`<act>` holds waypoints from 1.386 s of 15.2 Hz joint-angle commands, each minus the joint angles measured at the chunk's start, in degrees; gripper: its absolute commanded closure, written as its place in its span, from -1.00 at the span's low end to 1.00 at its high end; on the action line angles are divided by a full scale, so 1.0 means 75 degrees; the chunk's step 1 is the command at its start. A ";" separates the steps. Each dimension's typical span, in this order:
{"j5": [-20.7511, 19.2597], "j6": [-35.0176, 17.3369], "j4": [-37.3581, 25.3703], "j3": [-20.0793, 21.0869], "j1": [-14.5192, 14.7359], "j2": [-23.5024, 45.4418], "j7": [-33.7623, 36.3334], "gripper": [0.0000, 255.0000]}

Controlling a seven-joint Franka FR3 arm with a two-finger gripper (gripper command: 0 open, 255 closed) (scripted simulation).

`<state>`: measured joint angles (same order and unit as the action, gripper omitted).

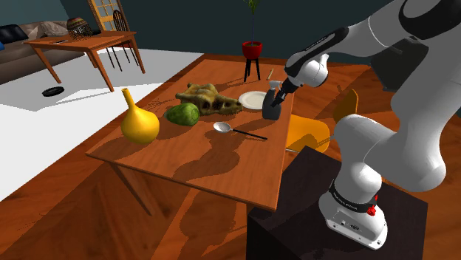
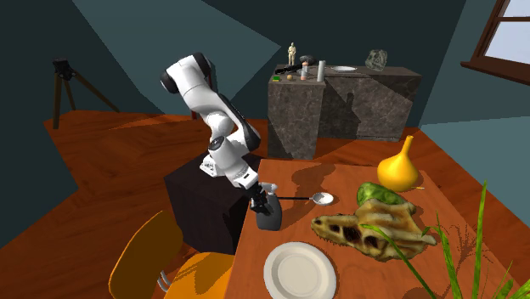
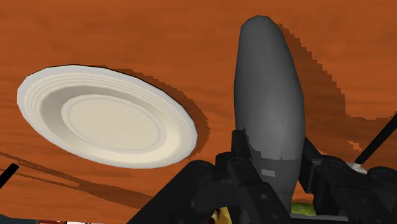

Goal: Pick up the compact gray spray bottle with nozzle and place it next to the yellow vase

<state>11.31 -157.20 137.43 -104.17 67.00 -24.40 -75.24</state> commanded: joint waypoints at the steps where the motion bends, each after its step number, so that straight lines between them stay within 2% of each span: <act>1: 0.0076 0.0151 -0.0020 0.0279 -0.0261 0.0103 0.0005 1.00; 11: 0.0351 0.1118 -0.0257 0.2234 -0.2115 0.0565 0.0195 1.00; 16: 0.0230 0.1580 -0.0426 0.3199 -0.3039 0.0580 0.0465 1.00; 21: -0.0018 0.2028 -0.0632 0.3996 -0.3777 0.0471 0.0817 1.00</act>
<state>11.62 -142.78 133.08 -75.45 39.84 -20.65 -69.71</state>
